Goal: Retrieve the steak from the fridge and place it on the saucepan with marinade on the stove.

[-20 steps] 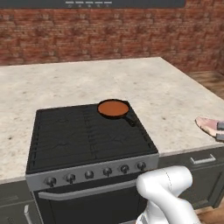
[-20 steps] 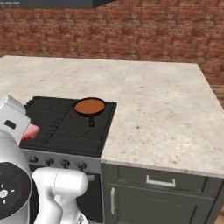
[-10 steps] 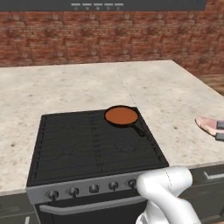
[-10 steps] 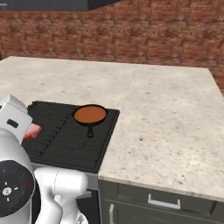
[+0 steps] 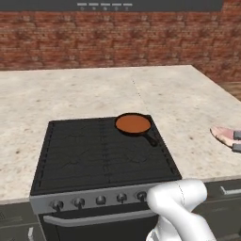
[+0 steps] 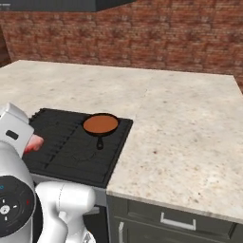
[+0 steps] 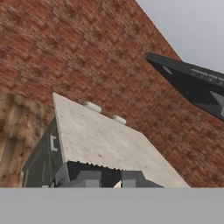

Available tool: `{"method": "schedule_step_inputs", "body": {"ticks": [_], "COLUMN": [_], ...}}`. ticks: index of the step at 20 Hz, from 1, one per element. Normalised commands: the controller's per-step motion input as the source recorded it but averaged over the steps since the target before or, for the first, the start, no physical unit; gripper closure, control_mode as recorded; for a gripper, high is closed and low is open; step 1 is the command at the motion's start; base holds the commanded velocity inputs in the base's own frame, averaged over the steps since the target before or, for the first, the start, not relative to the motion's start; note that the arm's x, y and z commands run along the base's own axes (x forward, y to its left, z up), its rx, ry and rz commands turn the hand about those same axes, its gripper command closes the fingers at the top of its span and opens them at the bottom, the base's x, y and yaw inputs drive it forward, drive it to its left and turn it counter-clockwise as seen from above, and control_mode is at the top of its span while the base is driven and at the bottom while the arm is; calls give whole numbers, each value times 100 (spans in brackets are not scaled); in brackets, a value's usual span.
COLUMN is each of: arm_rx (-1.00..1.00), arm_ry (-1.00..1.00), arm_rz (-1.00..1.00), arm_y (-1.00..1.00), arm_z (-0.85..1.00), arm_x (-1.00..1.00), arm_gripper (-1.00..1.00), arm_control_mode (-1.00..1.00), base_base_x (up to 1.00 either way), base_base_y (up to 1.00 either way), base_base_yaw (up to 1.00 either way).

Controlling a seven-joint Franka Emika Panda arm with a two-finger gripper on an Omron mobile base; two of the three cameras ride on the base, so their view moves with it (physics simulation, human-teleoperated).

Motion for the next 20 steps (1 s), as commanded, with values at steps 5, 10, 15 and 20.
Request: {"method": "schedule_step_inputs", "body": {"ticks": [5,10,15,20], "arm_rx": [0,0,0,0], "arm_ry": [0,0,0,0], "arm_rz": [0,0,0,0], "arm_y": [0,0,0,0], "arm_z": [0,0,0,0], "arm_x": [0,0,0,0], "arm_gripper": [100,100,100,100], "arm_control_mode": [100,100,100,100], "base_base_x": [57,47,27,39], "base_base_y": [-5,0,9,11], "base_base_yaw": [19,7,-2,-13]}}
